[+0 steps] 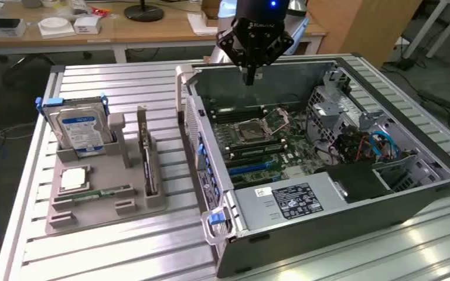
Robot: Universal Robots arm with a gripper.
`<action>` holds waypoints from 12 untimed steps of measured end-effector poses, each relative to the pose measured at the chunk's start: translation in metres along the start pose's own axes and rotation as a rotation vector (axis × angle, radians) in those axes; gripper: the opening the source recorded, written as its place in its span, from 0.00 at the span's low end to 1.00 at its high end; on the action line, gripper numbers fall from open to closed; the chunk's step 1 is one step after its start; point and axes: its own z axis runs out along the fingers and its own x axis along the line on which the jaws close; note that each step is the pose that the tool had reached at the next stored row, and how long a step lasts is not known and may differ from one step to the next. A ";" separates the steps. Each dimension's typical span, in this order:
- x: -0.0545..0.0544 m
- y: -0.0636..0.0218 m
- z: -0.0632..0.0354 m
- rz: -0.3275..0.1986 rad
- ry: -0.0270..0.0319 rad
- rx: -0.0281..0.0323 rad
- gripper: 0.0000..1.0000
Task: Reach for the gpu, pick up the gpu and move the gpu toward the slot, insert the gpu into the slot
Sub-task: 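Reach for the gpu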
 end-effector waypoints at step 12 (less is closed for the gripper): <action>0.007 -0.0007 -0.0002 0.000 0.0000 0.0000 0.10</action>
